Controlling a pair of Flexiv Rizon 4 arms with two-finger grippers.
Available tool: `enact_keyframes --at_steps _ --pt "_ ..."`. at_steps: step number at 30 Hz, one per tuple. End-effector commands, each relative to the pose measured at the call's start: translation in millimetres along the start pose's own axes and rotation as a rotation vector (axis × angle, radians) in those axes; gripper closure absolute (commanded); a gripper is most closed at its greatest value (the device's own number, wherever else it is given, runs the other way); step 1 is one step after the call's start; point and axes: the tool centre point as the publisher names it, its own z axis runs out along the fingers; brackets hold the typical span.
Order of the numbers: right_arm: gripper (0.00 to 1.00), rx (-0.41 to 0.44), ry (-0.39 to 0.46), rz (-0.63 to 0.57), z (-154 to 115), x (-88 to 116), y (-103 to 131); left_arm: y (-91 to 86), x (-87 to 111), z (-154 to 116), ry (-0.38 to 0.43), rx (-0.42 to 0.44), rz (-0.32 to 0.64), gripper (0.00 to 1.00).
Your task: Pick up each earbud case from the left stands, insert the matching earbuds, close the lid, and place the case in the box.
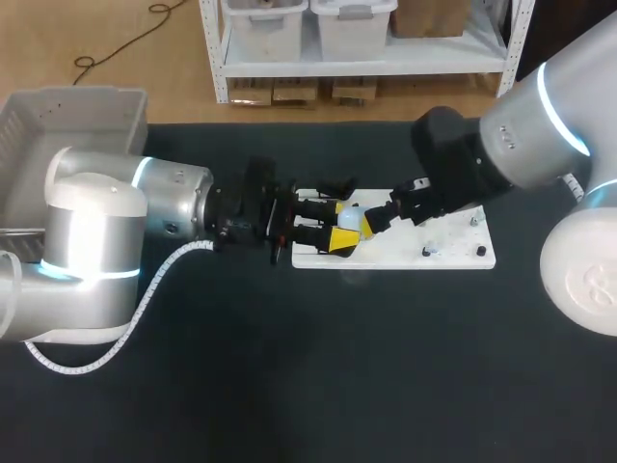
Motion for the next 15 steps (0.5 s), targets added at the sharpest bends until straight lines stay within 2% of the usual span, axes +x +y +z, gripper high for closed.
enact_keyframes --at_steps 1,15 --pt "0.00 0.009 -0.003 0.001 0.5 -1.7 -0.2 -0.7 0.6 0.9 -0.001 -0.001 0.001 1.00" --pt "0.00 0.022 -0.028 -0.011 -10.6 -13.2 -0.2 -0.7 0.6 0.9 -0.001 -0.001 0.001 1.00"
